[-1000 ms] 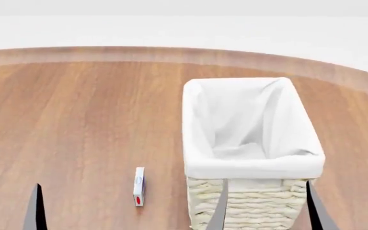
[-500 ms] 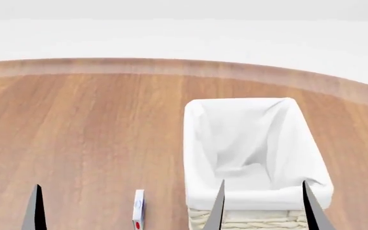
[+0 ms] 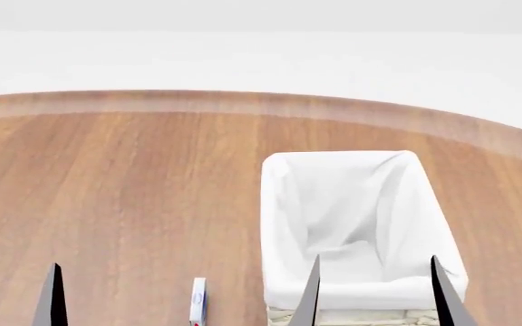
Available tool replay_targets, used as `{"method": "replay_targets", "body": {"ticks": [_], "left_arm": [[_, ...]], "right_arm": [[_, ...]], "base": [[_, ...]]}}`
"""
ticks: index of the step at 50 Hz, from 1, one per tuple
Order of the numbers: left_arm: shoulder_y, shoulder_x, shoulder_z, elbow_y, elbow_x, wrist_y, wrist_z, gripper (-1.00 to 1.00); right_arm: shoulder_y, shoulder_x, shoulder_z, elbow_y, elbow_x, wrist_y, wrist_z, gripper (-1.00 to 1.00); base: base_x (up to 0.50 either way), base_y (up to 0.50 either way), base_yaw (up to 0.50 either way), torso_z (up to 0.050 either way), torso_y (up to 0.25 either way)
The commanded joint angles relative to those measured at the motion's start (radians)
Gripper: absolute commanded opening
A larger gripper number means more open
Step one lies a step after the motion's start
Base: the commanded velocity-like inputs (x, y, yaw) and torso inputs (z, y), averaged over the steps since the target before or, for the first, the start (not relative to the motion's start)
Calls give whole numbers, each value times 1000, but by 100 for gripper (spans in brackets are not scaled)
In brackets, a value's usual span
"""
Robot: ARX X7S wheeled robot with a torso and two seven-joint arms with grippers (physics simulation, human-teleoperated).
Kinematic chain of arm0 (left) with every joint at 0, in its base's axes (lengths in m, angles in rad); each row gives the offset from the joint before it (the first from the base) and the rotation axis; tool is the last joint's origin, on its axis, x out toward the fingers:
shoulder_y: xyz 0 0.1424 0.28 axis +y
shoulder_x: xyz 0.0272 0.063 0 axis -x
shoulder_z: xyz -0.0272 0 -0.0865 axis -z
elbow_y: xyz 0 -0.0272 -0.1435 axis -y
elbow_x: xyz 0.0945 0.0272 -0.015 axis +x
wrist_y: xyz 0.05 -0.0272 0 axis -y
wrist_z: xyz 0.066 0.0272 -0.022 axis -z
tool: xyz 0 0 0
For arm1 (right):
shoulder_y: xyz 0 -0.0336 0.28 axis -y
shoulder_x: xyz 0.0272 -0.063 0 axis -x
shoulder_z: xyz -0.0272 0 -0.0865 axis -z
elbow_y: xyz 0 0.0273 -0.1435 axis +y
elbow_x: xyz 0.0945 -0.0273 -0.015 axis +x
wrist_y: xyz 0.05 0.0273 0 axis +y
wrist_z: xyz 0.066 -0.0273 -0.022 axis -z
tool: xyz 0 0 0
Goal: Pick up the ketchup, and put it in the basket.
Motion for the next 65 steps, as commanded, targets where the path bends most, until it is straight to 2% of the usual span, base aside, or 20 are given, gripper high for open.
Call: {"method": "replay_targets", "body": {"ticks": [1,10,52,60,62,65], "left_arm": [[1,-7,1,-6,-13,4,-4,100],[-2,-16,13,6,-8,-12,-11,100],[-5,-43,27,-4,-9,-1,-30,100],[-23,13,-61,-17,-7,-14,-142,100],[-32,48,-110,-28,-2,-13,-200,100],[-30,62,-166,-54,-38,12,-215,100]], "right_arm": [[1,10,-5,1,7,-2,12,100],[4,17,-10,-2,11,1,21,100],[10,47,-31,-5,23,4,58,100],[11,52,-34,-4,27,3,63,100],[11,53,-35,-5,27,4,64,100],[11,56,-35,-2,30,2,66,100]], "base": [[0,0,0,50,0],[0,0,0,49,-37],[0,0,0,46,-158],[0,0,0,0,0],[0,0,0,0,0],[0,0,0,0,0]]}}
